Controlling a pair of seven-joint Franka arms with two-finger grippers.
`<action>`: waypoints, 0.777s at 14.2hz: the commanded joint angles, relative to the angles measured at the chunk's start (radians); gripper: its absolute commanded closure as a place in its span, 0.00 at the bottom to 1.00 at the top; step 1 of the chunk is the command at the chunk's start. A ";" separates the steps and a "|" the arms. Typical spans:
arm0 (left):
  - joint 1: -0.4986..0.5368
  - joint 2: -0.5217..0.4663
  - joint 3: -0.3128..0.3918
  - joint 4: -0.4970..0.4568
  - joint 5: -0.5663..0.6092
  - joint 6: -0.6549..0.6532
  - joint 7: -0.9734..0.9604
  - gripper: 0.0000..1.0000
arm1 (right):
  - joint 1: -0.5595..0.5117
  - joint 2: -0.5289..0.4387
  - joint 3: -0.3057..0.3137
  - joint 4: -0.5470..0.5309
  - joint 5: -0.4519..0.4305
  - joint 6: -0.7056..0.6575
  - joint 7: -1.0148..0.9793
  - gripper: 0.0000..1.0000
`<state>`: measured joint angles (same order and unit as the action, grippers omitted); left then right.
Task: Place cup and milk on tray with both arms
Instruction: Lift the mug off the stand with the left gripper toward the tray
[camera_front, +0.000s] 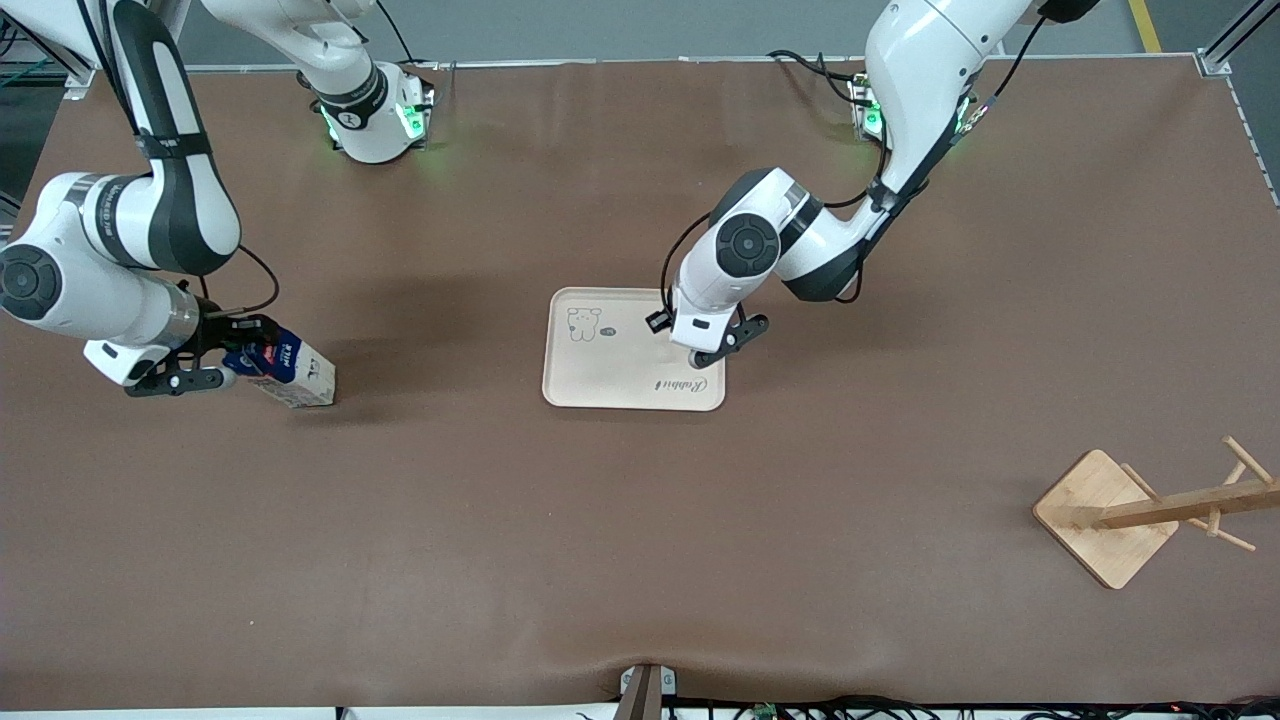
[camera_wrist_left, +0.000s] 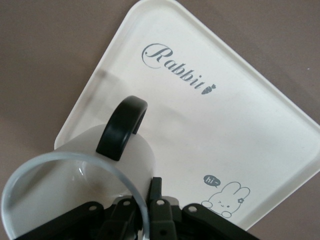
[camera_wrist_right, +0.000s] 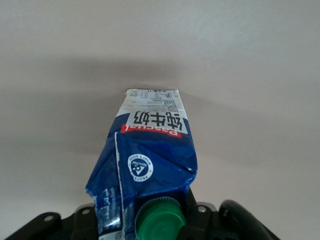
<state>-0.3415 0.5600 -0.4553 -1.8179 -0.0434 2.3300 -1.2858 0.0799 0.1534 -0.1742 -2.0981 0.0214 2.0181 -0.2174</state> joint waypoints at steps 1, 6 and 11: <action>-0.017 0.044 0.009 0.063 0.071 -0.026 -0.088 1.00 | 0.012 -0.038 0.005 0.019 0.032 -0.041 0.003 1.00; -0.053 0.112 0.010 0.147 0.131 -0.083 -0.171 1.00 | 0.101 -0.029 0.007 0.240 0.028 -0.312 0.142 1.00; -0.134 0.130 0.087 0.190 0.140 -0.173 -0.204 1.00 | 0.187 -0.023 0.007 0.401 0.034 -0.378 0.184 1.00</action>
<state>-0.4335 0.6729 -0.4002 -1.6755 0.0717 2.2031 -1.4508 0.2453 0.1258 -0.1611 -1.7457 0.0401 1.6570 -0.0465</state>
